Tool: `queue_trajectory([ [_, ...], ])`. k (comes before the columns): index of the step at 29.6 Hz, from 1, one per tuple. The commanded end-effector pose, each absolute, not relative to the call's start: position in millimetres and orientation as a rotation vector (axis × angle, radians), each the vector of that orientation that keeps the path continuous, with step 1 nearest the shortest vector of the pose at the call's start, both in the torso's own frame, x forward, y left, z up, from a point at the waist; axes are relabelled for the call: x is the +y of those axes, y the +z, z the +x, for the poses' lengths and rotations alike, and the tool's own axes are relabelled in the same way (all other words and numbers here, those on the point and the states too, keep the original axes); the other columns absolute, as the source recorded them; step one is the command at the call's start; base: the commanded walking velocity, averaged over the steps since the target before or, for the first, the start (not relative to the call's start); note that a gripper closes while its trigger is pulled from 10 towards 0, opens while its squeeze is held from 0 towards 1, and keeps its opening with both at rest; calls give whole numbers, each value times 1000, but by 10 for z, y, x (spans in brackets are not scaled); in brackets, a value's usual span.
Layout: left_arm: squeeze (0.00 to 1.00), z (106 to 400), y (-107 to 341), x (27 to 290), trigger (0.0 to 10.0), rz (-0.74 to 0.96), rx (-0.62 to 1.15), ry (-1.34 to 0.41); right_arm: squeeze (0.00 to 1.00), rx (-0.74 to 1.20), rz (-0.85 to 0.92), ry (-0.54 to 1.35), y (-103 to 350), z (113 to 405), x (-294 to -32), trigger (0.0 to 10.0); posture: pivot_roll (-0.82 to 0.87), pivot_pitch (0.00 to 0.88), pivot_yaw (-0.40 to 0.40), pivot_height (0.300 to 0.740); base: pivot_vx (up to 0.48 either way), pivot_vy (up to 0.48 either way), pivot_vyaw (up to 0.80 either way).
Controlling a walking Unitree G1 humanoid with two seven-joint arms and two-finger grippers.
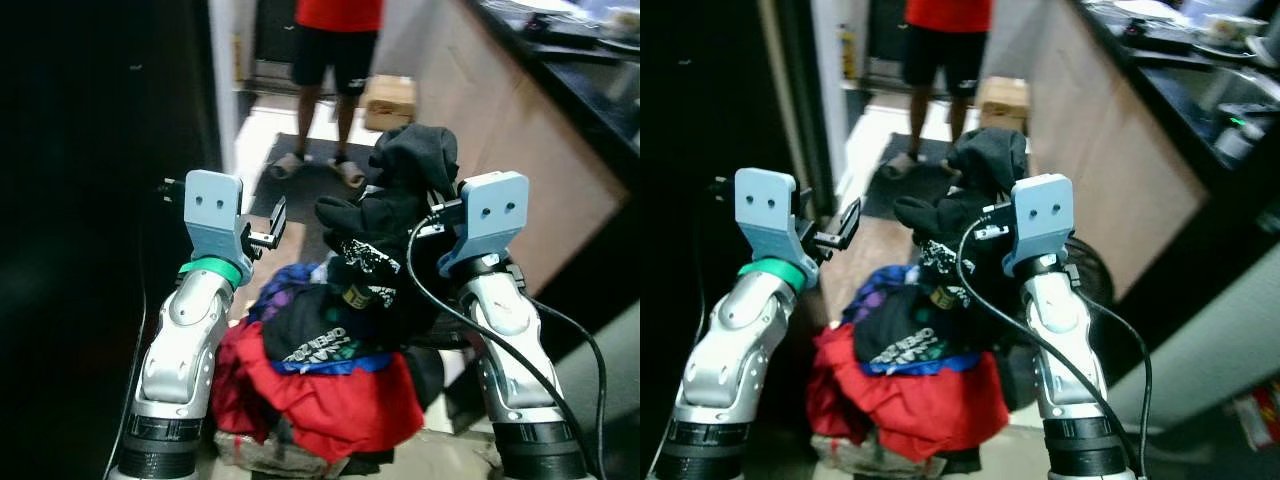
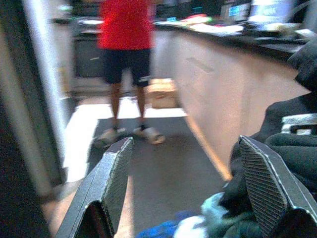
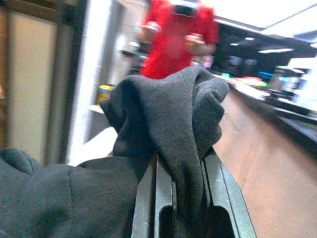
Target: Clothes washing
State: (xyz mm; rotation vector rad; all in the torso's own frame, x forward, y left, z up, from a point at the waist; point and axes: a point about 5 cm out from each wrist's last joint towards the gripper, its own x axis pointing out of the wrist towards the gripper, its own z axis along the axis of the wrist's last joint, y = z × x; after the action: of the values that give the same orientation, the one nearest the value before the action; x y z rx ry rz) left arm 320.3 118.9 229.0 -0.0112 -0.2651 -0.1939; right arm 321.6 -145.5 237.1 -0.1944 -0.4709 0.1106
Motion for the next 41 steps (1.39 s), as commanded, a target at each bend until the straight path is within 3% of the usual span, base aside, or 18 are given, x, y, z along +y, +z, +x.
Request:
queue_trajectory([
  [1,0,3192,2296,1161,10000,-16,-258,-202,0,-488,-187,94,2394,3205,-1486,10000,78,0,-37,740,0,0,-800],
  [24,0,3210,2456,1204,10000,16,-285,-190,0,-486,-98,65,2422,3227,-1505,10000,86,6,-18,740,0,0,-800],
  [26,0,3248,2531,1297,10000,37,-304,-168,0,-512,15,47,2535,3243,-1533,10000,91,9,-8,740,0,0,-800],
  [29,0,3248,2531,1297,10000,37,-304,-168,0,-512,15,47,2535,3243,-1533,10000,91,9,-8,740,0,0,-800],
  [32,0,3302,2693,1412,10000,50,-348,-135,0,-611,156,58,2828,3226,-1519,10000,95,8,-4,740,0,0,-800],
  [41,0,3329,2809,1467,10000,54,-378,-117,0,-695,214,96,3061,3194,-1464,10000,98,5,-5,740,0,0,-800],
])
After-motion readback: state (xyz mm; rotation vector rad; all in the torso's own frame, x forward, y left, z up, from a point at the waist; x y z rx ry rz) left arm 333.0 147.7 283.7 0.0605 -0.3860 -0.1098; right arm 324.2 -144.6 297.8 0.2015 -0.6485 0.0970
